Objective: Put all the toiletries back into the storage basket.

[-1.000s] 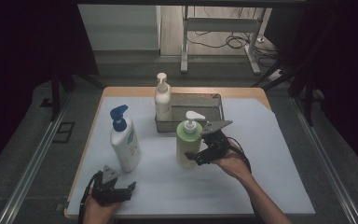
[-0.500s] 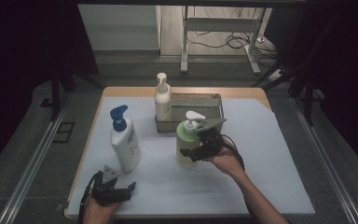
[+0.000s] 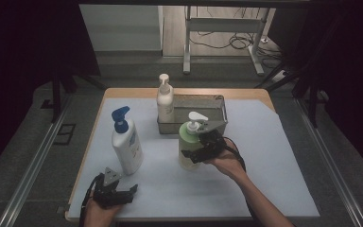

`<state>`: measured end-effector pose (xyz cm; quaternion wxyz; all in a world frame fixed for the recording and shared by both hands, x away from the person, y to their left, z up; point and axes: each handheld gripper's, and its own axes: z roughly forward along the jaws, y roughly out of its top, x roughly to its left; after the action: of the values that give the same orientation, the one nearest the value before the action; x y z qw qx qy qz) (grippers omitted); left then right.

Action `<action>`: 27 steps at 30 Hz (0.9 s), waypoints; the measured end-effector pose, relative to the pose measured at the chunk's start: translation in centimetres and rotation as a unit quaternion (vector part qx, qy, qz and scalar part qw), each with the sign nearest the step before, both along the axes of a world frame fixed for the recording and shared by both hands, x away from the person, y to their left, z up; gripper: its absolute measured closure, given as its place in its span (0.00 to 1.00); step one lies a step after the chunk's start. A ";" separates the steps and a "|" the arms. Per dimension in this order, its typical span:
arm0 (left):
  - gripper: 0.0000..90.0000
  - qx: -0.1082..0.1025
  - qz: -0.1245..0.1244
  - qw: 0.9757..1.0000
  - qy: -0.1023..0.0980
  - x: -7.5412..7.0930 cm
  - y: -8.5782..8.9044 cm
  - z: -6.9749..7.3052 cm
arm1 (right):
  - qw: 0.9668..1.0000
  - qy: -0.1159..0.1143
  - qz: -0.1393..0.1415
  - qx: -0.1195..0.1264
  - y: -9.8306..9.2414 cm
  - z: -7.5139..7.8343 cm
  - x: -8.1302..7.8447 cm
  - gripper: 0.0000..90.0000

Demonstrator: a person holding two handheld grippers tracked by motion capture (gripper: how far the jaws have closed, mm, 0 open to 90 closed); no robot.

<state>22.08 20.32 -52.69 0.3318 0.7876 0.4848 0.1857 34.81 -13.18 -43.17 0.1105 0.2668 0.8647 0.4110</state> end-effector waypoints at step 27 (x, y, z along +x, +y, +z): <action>0.12 0.000 -0.002 1.000 0.000 0.0 0.0 0.0 | 1.000 -0.016 -0.019 -0.002 0.3 5.0 0.3 0.14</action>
<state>22.13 20.35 -52.68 0.3316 0.7886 0.4835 0.1852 35.15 -12.93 -38.15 0.1326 0.2763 0.8584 0.4114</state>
